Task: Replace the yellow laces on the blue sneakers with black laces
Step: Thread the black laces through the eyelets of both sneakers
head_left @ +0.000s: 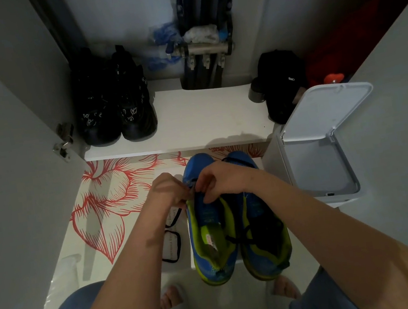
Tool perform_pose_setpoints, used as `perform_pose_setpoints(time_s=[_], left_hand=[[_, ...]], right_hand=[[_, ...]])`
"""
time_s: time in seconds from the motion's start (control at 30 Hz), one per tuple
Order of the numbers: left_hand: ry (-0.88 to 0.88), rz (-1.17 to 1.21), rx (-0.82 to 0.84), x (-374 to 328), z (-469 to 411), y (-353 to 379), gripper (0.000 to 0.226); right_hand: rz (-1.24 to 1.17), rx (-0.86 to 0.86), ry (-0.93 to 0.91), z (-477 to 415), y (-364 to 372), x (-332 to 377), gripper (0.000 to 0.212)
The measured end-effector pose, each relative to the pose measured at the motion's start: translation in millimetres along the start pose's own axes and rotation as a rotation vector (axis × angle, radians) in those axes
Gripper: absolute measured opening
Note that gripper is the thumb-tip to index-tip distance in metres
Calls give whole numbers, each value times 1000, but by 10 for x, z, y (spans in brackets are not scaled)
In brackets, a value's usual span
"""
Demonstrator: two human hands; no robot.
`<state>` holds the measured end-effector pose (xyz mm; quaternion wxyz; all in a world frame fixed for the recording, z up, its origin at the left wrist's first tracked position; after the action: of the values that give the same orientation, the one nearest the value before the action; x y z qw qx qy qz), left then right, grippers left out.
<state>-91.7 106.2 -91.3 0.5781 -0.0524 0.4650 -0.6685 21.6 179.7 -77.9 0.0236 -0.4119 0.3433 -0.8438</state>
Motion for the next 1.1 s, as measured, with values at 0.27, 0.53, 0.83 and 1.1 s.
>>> perform_pose_setpoints(time_s=[0.27,0.53,0.83,1.1], left_hand=[[11,-33,-21,5,-6,5,27],[-5,8,-24,13,-22,17,18],[-10,9,-15,34,-45,9,23],[-33,-6,-15,7,16,-31,25]], right_hand=[[-13,-261,-14,-115,43,-81,14],[-85,-499,21,-115,193,-74,17],[59,-405,-2,-179,270,-106,19],[-104,-574,82,-157,295,-181,17]])
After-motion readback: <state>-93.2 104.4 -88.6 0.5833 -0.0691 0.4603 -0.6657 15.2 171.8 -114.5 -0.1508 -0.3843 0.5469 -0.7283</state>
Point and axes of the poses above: each hand's wrist, its own z-axis away from the middle knuckle, its own y-axis out of the palm, x = y × z, the point moved 4 cm from there along -z, towards the middle knuckle, and after that the axes turned 15 degrees about -x, right-handed, at the moved point
